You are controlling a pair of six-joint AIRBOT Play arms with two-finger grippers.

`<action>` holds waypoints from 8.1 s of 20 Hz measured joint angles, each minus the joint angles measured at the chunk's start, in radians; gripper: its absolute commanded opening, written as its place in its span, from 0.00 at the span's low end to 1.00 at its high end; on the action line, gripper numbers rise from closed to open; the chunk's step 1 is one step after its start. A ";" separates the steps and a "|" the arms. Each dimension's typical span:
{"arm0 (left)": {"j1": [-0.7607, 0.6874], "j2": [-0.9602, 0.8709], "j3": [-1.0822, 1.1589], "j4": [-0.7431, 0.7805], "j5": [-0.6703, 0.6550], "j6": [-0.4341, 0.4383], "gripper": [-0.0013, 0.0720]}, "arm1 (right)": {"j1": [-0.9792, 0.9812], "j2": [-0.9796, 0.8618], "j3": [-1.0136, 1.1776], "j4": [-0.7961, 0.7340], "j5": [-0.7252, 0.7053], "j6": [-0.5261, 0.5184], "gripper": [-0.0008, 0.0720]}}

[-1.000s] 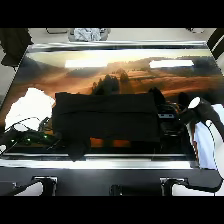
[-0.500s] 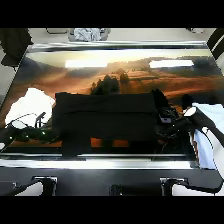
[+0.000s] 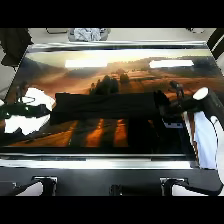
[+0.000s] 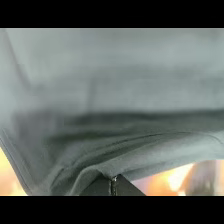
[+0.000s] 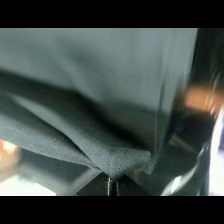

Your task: Fold the shirts.

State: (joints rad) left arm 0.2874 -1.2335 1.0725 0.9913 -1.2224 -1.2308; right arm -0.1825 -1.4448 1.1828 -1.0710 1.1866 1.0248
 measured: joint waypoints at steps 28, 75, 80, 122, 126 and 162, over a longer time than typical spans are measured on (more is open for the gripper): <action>-0.072 -0.439 0.747 -0.076 -0.182 -0.107 0.54 | -0.041 -0.518 0.486 0.100 0.080 0.114 0.61; -0.098 -0.042 0.486 -0.309 0.220 -0.112 0.05 | 0.596 -0.354 0.483 0.499 -0.243 0.169 0.81; -0.084 -0.011 0.484 -0.301 0.206 -0.104 0.05 | 0.603 -0.397 0.483 0.532 -0.263 0.143 0.94; -0.084 -0.006 0.366 -0.161 0.192 -0.008 0.05 | -0.569 0.136 0.419 0.213 0.268 0.240 0.06; -0.084 -0.007 0.356 -0.161 0.183 -0.010 0.05 | -0.738 0.159 0.431 0.225 0.318 0.243 0.06; -0.274 -0.068 0.633 0.314 0.149 -0.252 0.25 | -0.491 0.291 0.462 -0.314 0.005 0.003 0.84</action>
State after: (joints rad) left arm 0.0135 -1.3010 1.7058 1.3048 -1.0737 -1.4830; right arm -0.6731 -1.1538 1.6444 -1.3853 1.1915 1.0283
